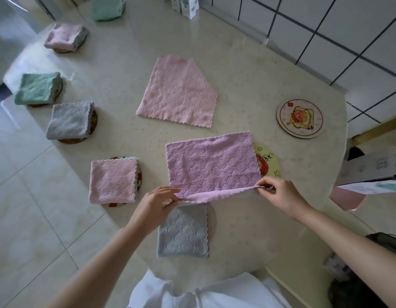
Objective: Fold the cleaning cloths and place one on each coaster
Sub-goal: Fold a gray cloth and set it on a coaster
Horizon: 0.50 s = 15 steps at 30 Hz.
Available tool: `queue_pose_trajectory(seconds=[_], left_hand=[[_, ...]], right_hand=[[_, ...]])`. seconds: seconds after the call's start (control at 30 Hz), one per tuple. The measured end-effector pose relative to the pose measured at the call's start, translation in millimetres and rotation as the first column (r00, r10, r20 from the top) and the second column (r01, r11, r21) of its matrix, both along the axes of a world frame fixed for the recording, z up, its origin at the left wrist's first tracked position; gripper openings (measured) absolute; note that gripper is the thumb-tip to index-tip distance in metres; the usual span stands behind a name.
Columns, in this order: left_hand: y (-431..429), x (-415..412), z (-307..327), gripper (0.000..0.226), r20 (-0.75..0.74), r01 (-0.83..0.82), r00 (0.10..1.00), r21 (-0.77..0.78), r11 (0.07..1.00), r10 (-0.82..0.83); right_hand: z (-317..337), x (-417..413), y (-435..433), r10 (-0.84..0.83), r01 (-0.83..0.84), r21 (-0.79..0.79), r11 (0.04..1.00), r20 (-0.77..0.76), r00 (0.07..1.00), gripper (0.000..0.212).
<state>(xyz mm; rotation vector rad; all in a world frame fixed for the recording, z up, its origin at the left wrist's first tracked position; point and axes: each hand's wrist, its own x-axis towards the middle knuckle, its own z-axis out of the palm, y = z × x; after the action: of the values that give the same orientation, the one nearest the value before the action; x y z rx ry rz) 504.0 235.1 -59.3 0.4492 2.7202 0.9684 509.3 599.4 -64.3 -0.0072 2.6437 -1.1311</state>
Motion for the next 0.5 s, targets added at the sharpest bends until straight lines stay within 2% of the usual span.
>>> queue_pose_trajectory(seconds=[0.1, 0.2, 0.27, 0.33, 0.4, 0.5], left_hand=[[-1, -9, 9, 0.012, 0.213, -0.224, 0.957, 0.102, 0.969, 0.199], [-3, -27, 17, 0.010, 0.379, -0.370, 0.880, 0.171, 0.913, 0.286], [-1, -39, 16, 0.008, 0.481, -0.474, 0.814, 0.230, 0.850, 0.324], [4, -51, 9, 0.007, 0.581, -0.605, 0.724, 0.279, 0.746, 0.370], [10, -65, 0, 0.007, 0.606, -0.693, 0.659, 0.261, 0.672, 0.445], [20, -85, -12, 0.010, 0.596, -0.751, 0.615, 0.243, 0.614, 0.516]], right_hand=[[1, -16, 2, 0.026, -0.026, 0.006, 1.000, 0.055, 0.998, 0.019], [1, -35, 9, -0.007, 0.009, -0.012, 1.000, 0.117, 0.993, 0.023], [2, -50, 11, -0.074, 0.085, -0.077, 0.993, 0.140, 0.987, 0.019], [3, -66, 9, -0.164, 0.193, -0.176, 0.965, 0.168, 0.972, 0.013], [2, -81, 5, -0.267, 0.320, -0.254, 0.913, 0.220, 0.938, 0.009], [-6, -101, 1, -0.363, 0.464, -0.334, 0.820, 0.322, 0.874, 0.008]])
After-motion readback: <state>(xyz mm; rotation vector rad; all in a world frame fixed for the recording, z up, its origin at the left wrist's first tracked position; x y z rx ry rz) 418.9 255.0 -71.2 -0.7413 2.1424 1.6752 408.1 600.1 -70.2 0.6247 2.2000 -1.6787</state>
